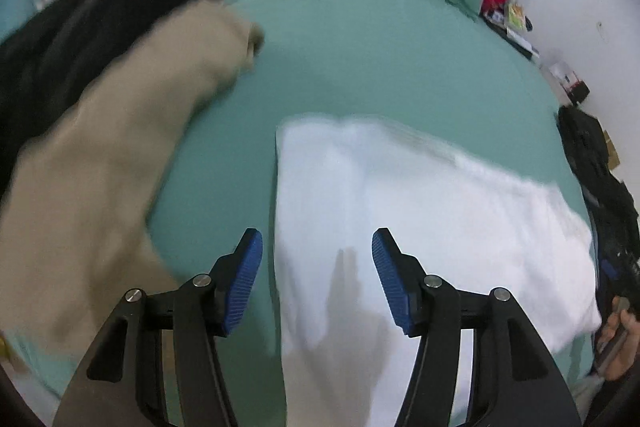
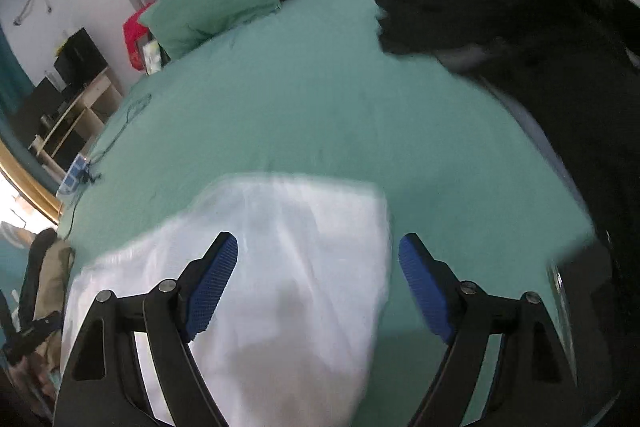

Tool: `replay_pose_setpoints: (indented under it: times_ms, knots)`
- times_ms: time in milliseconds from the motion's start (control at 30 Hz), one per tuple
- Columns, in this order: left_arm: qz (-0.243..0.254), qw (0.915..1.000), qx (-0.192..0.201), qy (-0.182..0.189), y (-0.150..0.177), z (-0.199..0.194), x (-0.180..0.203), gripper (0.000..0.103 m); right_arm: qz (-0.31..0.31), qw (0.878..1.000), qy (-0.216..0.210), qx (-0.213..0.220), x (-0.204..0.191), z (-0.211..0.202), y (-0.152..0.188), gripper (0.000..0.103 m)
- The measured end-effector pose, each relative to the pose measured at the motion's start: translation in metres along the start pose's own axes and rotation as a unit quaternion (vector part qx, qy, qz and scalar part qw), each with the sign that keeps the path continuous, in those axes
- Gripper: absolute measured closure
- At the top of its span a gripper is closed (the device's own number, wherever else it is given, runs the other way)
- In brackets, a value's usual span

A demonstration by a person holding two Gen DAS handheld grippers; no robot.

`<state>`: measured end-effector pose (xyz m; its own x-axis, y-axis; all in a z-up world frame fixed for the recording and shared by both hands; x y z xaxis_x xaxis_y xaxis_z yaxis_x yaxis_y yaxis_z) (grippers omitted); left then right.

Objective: Fold large clothes
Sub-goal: 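Lay the folded jacket flat and open both tools above it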

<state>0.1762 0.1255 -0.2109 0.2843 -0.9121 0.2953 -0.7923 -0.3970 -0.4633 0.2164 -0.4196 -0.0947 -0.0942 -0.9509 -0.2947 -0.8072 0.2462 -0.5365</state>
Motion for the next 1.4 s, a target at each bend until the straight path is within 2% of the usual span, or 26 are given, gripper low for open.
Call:
replay_pose_setpoints:
  times_ms: [133,200,267,333,400,467,500,533,633,833,967,1033,1067,1100,1133,1200,1233,1300,1400]
  knots:
    - [0.0,0.9996,-0.026,0.003,0.039,0.001,-0.003,0.043,-0.013,0.999,-0.017,-0.024,-0.002,-0.014,0.04,0.021]
    - [-0.001,0.9997,-0.022,0.002,0.048,-0.002,-0.003,0.043,-0.014,0.999,-0.028,-0.042,-0.006,-0.011,0.054,0.024]
    - [-0.001,0.9997,-0.023,0.001,0.05,-0.005,-0.003,0.043,0.009,0.996,-0.059,-0.064,-0.005,-0.005,0.064,0.027]
    - [-0.003,0.9996,-0.027,0.002,0.049,-0.005,-0.003,0.043,0.027,0.993,-0.084,-0.082,-0.006,-0.001,0.075,0.044]
    - [0.002,0.9996,-0.03,0.001,0.049,-0.002,-0.003,0.043,0.032,0.99,-0.102,-0.093,-0.009,0.002,0.082,0.086]
    - [0.011,0.9995,-0.03,0.0,0.049,-0.001,-0.002,0.046,0.025,0.992,-0.091,-0.085,-0.005,-0.004,0.08,0.094]
    - [0.019,0.9993,-0.03,0.007,0.049,-0.001,0.0,0.074,0.023,0.994,-0.075,-0.074,0.001,-0.011,0.075,0.094]
    - [0.025,0.9988,-0.038,0.018,0.049,-0.001,0.001,0.097,0.03,0.995,-0.072,-0.069,0.008,-0.017,0.071,0.094]
    - [0.032,0.9989,-0.03,0.014,0.051,-0.008,0.003,0.098,0.042,0.995,-0.062,-0.068,0.03,-0.032,0.073,0.097]
    - [0.024,0.9994,-0.02,0.012,0.053,-0.025,0.003,0.098,0.023,0.994,-0.027,-0.099,0.035,-0.044,0.102,0.098]
    - [0.025,0.9988,-0.041,0.011,0.061,-0.022,0.0,0.098,0.022,0.992,-0.007,-0.123,0.039,-0.039,0.116,0.098]
    - [0.019,0.9985,-0.05,0.015,0.064,-0.02,-0.002,0.095,0.015,0.992,0.009,-0.125,0.035,-0.036,0.116,0.098]
    - [0.015,0.9984,-0.051,0.018,0.064,-0.02,-0.004,0.094,0.013,0.992,0.018,-0.124,0.037,-0.037,0.116,0.095]
    - [0.007,0.9987,-0.045,0.022,0.061,-0.023,-0.006,0.086,0.015,0.992,0.031,-0.118,0.038,-0.04,0.114,0.087]
    - [0.003,0.9991,-0.036,0.022,0.057,-0.028,-0.008,0.074,0.018,0.993,0.036,-0.111,0.036,-0.041,0.111,0.085]
    - [0.003,0.9998,-0.008,0.015,0.048,-0.038,-0.011,0.066,0.017,0.994,0.061,-0.089,0.036,-0.051,0.104,0.077]
    - [0.006,0.9999,0.009,0.009,0.041,-0.045,-0.011,0.064,0.015,0.994,0.072,-0.078,0.035,-0.055,0.1,0.074]
    - [0.012,0.9995,0.028,0.0,0.028,-0.053,-0.01,0.058,-0.001,0.992,0.114,-0.05,0.032,-0.065,0.088,0.058]
    - [0.024,0.9987,0.041,0.015,0.009,-0.054,0.002,0.055,-0.027,0.987,0.159,0.008,0.023,-0.08,0.067,0.054]
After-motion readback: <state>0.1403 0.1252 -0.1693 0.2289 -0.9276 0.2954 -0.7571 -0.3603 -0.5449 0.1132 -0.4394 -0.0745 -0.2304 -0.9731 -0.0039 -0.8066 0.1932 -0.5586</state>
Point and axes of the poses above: each gripper's, at about its wrist camera, not at the fingertips, and z roughly the way its jaws point, x to its right, y to its underside, the point moved 4 cm from there along z, roughly the way its jaws point, and after that the axes turned 3 degrees about y, right-handed, at the moved point
